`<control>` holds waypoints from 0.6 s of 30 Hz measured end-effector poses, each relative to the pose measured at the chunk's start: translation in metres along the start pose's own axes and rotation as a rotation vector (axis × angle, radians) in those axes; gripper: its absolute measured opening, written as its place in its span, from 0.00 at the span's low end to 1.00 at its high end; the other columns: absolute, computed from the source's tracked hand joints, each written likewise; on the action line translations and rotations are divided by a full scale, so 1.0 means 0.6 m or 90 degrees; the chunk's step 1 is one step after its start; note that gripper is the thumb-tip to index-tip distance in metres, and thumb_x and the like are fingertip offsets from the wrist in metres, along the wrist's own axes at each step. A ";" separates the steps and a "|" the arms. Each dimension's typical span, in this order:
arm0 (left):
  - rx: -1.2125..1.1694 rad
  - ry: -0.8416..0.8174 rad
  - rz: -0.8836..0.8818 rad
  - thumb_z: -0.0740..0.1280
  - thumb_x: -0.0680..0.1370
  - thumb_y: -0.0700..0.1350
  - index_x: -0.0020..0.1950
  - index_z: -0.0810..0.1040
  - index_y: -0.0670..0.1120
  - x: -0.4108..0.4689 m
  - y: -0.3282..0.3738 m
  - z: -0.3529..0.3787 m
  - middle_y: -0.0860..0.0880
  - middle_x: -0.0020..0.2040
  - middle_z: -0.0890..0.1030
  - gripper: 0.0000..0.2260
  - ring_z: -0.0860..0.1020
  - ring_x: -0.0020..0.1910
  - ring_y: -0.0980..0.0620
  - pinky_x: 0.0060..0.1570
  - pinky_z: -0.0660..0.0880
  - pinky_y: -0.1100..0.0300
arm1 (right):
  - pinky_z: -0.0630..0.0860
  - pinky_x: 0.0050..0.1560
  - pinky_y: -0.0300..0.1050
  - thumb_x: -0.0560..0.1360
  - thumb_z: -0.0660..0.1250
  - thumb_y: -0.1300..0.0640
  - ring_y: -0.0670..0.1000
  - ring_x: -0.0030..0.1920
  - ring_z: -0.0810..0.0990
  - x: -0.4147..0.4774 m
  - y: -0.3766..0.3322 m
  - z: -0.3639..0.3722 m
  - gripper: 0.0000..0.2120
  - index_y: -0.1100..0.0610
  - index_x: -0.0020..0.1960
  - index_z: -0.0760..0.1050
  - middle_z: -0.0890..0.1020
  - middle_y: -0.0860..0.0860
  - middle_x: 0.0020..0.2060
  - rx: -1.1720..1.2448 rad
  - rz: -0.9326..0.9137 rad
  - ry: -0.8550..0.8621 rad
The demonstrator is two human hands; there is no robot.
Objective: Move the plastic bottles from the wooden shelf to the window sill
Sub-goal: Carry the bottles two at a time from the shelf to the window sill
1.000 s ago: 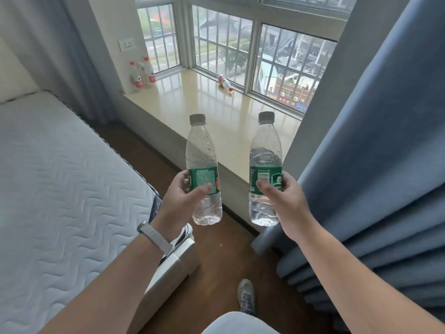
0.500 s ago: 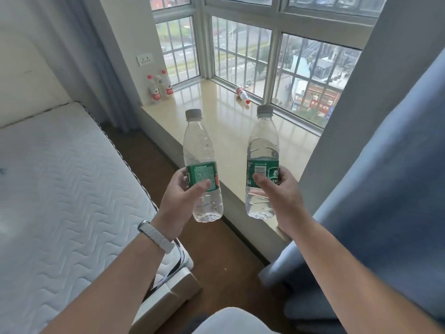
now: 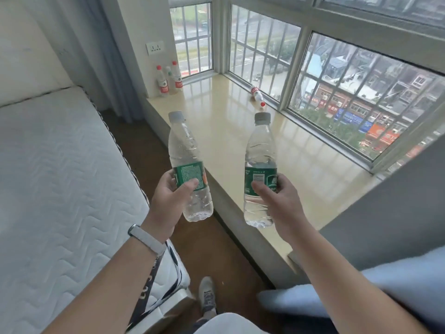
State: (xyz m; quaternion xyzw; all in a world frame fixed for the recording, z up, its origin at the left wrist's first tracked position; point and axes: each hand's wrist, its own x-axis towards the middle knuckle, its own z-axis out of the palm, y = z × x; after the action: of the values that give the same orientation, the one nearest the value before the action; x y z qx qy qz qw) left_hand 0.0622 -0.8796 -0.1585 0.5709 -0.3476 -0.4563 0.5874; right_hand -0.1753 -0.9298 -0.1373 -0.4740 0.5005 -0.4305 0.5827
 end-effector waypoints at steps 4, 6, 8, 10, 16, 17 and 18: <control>-0.013 -0.019 0.004 0.73 0.73 0.48 0.65 0.75 0.38 0.100 0.002 -0.023 0.38 0.55 0.82 0.24 0.83 0.50 0.44 0.47 0.79 0.55 | 0.83 0.47 0.54 0.65 0.74 0.52 0.57 0.47 0.85 0.086 -0.022 0.042 0.19 0.53 0.55 0.79 0.86 0.53 0.46 -0.021 0.004 0.018; -0.021 -0.017 0.015 0.74 0.72 0.48 0.65 0.75 0.39 0.149 0.009 -0.039 0.39 0.56 0.83 0.25 0.83 0.51 0.43 0.48 0.79 0.54 | 0.83 0.48 0.54 0.65 0.74 0.52 0.57 0.47 0.85 0.133 -0.036 0.070 0.18 0.53 0.54 0.79 0.86 0.53 0.46 -0.037 -0.008 0.018; -0.026 -0.012 0.018 0.73 0.72 0.48 0.65 0.75 0.40 0.195 0.015 -0.055 0.40 0.56 0.83 0.24 0.83 0.53 0.43 0.49 0.79 0.54 | 0.82 0.47 0.53 0.65 0.74 0.51 0.56 0.47 0.85 0.175 -0.049 0.098 0.18 0.53 0.54 0.79 0.86 0.52 0.46 -0.048 -0.020 0.020; -0.033 -0.004 0.013 0.73 0.72 0.47 0.64 0.75 0.41 0.233 0.019 -0.071 0.41 0.55 0.83 0.23 0.84 0.52 0.44 0.49 0.80 0.54 | 0.82 0.47 0.52 0.65 0.74 0.51 0.56 0.47 0.85 0.210 -0.057 0.123 0.19 0.53 0.54 0.79 0.86 0.52 0.46 -0.048 -0.022 0.021; -0.033 -0.007 0.012 0.72 0.74 0.45 0.66 0.75 0.41 0.317 0.035 -0.116 0.41 0.56 0.83 0.22 0.83 0.53 0.44 0.55 0.81 0.48 | 0.82 0.48 0.54 0.65 0.74 0.52 0.56 0.49 0.85 0.297 -0.061 0.181 0.19 0.53 0.55 0.79 0.86 0.52 0.47 -0.033 -0.020 0.027; -0.035 0.001 0.010 0.72 0.74 0.45 0.66 0.75 0.41 0.327 0.037 -0.122 0.42 0.56 0.83 0.21 0.84 0.53 0.44 0.55 0.81 0.49 | 0.82 0.48 0.54 0.65 0.74 0.52 0.56 0.49 0.85 0.307 -0.060 0.189 0.19 0.54 0.55 0.79 0.86 0.52 0.47 -0.035 -0.016 0.025; -0.036 0.011 0.007 0.72 0.74 0.45 0.65 0.76 0.42 0.337 0.040 -0.127 0.43 0.55 0.84 0.21 0.84 0.53 0.45 0.55 0.81 0.49 | 0.82 0.48 0.53 0.65 0.74 0.52 0.56 0.49 0.85 0.319 -0.061 0.197 0.19 0.54 0.55 0.79 0.86 0.53 0.47 -0.037 -0.013 0.024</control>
State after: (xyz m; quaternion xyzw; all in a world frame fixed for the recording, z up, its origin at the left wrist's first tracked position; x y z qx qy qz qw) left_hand 0.2052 -1.0428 -0.1656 0.5562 -0.3327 -0.4576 0.6087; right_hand -0.0344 -1.1088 -0.1290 -0.4875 0.5190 -0.4306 0.5547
